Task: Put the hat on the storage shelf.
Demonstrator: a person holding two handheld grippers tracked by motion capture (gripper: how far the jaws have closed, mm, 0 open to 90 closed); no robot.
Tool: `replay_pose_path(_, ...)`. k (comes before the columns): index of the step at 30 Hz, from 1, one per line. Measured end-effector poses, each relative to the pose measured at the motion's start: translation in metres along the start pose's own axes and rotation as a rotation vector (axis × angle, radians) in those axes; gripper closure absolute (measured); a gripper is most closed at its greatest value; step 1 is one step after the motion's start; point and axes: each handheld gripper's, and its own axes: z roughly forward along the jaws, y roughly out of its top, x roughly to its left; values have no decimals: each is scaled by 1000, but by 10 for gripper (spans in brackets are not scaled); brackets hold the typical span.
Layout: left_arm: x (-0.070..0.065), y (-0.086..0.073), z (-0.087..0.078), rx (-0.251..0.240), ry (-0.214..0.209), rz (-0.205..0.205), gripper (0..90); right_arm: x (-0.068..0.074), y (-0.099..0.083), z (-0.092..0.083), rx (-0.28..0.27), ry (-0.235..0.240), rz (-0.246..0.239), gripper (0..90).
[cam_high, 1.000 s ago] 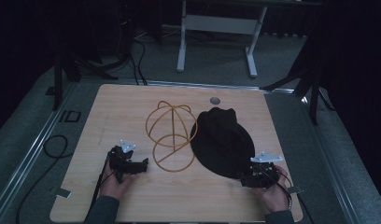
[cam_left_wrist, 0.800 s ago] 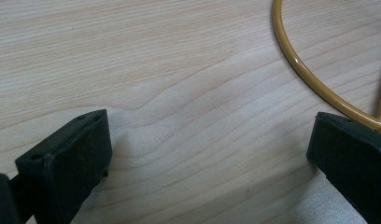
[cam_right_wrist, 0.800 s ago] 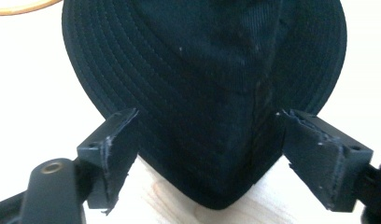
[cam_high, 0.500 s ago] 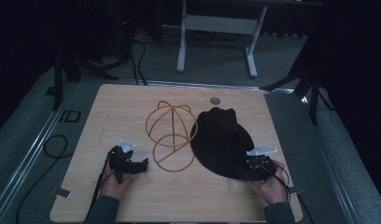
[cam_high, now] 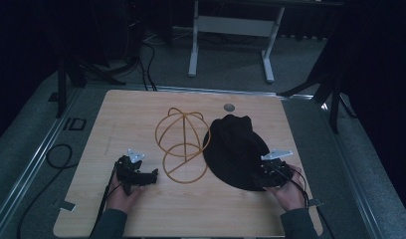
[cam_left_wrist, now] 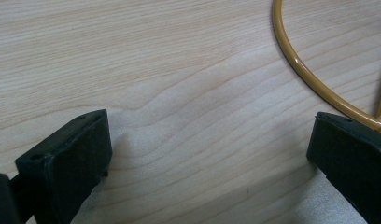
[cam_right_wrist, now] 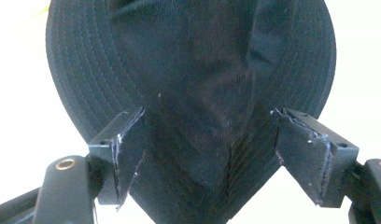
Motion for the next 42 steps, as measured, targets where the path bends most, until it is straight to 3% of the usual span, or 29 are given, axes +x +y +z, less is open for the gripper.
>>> replay_pose_path(22, 0, 0, 0, 2, -1, 1, 3, -8, 28, 5, 62, 54, -27, 250)
replay_pose_path(42, 0, 0, 0, 2, -1, 3, 3, -4, 68, 14, 95, 67, -48, 137)
